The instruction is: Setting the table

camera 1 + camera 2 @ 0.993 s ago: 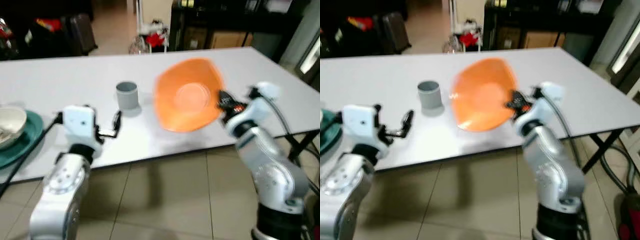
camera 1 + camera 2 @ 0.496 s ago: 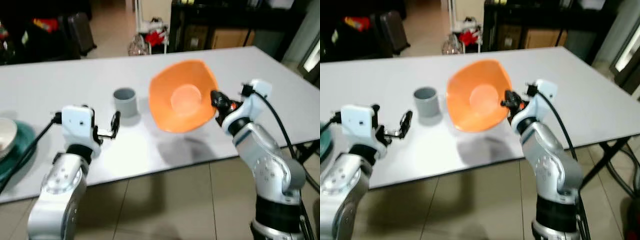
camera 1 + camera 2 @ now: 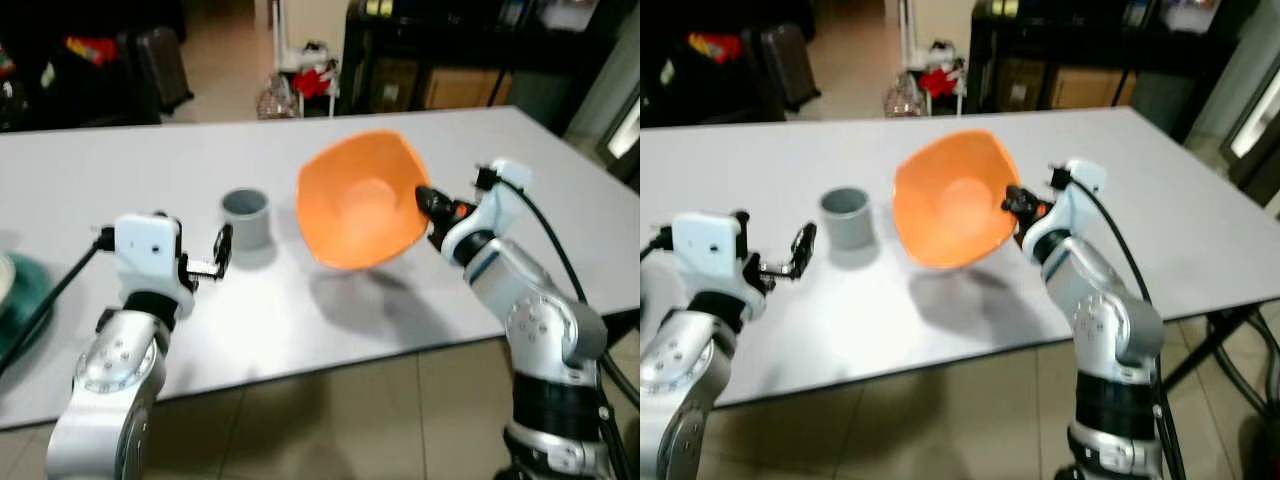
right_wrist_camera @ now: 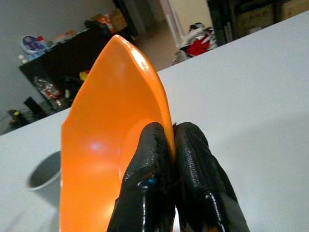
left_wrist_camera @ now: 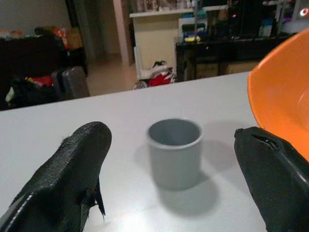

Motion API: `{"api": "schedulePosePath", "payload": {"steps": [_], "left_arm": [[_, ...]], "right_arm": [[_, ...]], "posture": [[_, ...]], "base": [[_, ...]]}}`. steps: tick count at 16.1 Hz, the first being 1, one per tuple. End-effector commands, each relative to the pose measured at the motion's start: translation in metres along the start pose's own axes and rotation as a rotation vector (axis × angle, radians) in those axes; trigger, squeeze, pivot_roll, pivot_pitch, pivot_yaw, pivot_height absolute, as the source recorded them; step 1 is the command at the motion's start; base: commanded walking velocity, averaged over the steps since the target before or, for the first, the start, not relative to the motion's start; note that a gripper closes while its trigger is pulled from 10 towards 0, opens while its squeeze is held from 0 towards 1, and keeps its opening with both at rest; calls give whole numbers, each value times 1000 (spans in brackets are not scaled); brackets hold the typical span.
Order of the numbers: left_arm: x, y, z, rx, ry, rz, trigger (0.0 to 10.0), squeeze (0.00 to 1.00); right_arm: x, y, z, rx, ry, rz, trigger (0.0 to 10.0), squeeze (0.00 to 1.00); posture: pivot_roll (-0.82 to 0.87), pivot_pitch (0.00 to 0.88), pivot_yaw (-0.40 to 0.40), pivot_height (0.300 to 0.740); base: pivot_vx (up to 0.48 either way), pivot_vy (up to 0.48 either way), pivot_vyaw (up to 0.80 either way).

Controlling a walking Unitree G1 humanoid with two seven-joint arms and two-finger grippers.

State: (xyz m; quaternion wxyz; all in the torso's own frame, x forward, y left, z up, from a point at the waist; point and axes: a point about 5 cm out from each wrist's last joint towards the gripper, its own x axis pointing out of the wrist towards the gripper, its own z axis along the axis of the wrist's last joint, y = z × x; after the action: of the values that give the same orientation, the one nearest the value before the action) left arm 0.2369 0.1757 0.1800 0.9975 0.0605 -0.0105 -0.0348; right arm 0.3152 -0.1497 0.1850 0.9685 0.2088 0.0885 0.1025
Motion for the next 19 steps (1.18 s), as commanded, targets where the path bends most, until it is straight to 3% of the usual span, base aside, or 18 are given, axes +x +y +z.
{"api": "schedulePosePath", "payload": {"steps": [1, 4, 9, 11, 15, 19], "left_arm": [[-3, -3, 4, 11, -27, -8, 10000, 0], [-9, 0, 4, 37, -6, -6, 10000, 0], [-22, -12, 1, 77, 70, -233, 10000, 0], [-24, -12, 1, 96, 78, -245, 10000, 0], [-32, -13, 2, 107, 109, -276, 10000, 0], [-32, -12, 4, 118, 114, -284, 10000, 0]], "right_arm": [[3, -12, 7, 11, -25, -45, 10000, 0], [18, -21, 8, 54, -5, -50, 10000, 0], [52, -46, 7, 175, 55, -140, 10000, 0], [61, -52, 1, 207, 110, -176, 10000, 0], [72, -56, -5, 313, 116, -209, 10000, 0], [79, -51, -9, 394, 110, -223, 10000, 0]], "posture": [[46, 0, -45, 740], [105, 0, -70, 740], [141, 0, -48, 740], [157, 0, -47, 740], [183, 13, -34, 740], [193, 23, -30, 740]], "base": [[0, 0, 0], [0, 0, 0], [0, 0, 0], [0, 0, 0], [0, 0, 0], [0, 0, 0]]}}
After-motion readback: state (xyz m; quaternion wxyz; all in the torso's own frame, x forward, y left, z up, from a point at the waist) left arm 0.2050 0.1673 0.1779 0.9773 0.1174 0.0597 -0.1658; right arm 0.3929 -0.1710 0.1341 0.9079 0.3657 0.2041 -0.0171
